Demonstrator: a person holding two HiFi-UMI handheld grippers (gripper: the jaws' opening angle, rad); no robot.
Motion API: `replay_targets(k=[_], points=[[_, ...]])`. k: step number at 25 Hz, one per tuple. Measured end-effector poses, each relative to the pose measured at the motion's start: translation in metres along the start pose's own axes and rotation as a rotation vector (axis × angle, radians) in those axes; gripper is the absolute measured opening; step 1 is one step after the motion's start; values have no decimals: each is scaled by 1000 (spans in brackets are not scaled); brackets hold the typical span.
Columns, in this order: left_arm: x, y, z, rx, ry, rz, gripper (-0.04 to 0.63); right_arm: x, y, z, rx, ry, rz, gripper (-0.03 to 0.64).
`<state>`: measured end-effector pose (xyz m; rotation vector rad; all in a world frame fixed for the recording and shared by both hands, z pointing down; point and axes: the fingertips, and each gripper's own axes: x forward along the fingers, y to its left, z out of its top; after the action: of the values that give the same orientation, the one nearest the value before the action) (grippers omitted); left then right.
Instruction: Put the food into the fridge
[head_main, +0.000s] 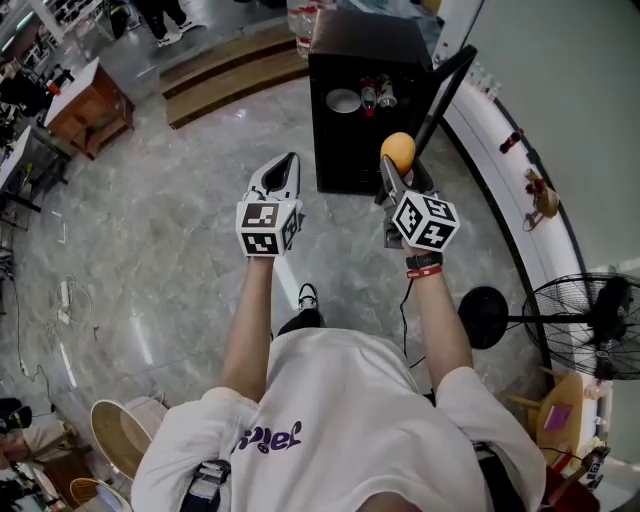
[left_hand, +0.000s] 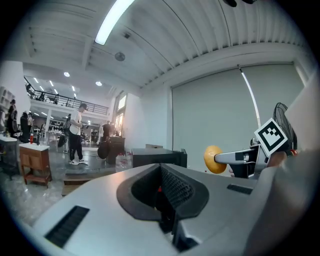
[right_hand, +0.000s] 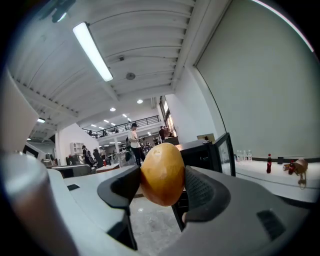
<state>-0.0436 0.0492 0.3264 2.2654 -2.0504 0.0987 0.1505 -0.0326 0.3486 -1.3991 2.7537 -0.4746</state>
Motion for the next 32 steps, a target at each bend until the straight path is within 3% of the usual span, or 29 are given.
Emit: replay_targets(k=[32], points=[[145,112,-3,1,38,-141,18,178,16,3,-1,24,-74,296]])
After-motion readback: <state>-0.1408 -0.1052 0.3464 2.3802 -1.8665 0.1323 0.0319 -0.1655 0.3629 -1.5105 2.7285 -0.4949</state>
